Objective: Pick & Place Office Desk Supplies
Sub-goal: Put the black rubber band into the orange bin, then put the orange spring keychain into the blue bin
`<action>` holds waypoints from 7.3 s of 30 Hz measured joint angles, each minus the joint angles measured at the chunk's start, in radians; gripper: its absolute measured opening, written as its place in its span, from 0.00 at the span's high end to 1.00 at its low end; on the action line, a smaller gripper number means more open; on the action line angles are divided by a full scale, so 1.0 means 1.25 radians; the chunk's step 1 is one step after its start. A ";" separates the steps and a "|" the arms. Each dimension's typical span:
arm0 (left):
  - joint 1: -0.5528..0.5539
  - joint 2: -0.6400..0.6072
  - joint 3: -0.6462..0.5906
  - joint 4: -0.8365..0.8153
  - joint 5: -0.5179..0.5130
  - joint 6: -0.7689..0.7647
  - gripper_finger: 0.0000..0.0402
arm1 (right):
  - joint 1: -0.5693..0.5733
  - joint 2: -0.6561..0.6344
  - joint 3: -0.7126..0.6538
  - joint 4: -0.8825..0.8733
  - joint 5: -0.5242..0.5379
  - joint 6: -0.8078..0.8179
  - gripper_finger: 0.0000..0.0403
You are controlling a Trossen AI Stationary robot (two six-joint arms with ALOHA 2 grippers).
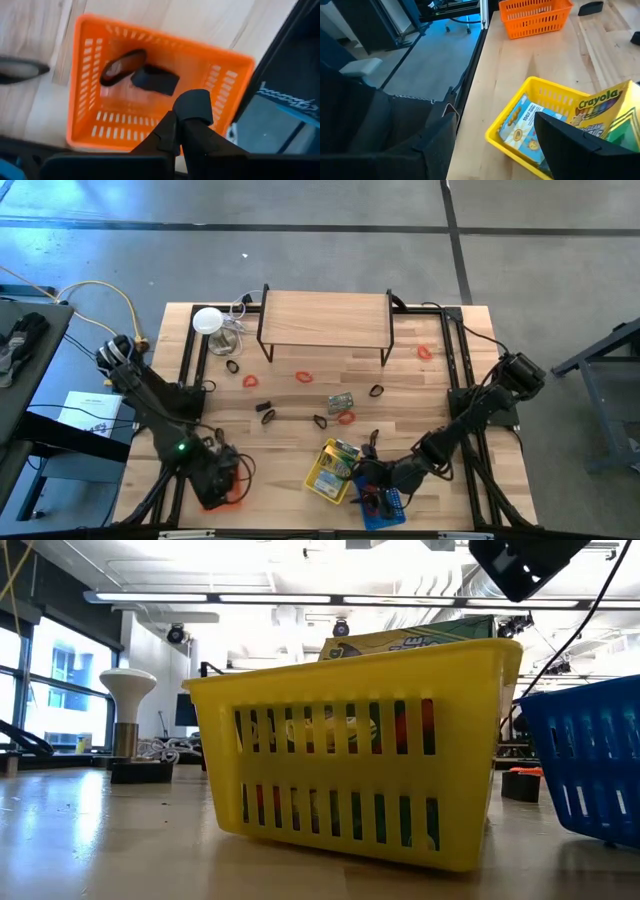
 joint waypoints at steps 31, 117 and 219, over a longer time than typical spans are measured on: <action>0.322 -0.100 0.004 -0.243 -0.003 0.575 0.65 | -0.027 0.000 0.000 0.027 -0.018 -0.059 0.37; -0.011 0.134 0.253 -0.195 0.014 0.131 1.00 | -0.036 0.000 0.000 0.012 -0.023 -0.103 0.37; 0.898 -0.069 -0.214 0.104 -0.109 0.939 0.59 | -0.002 0.000 0.000 0.084 0.053 0.089 0.37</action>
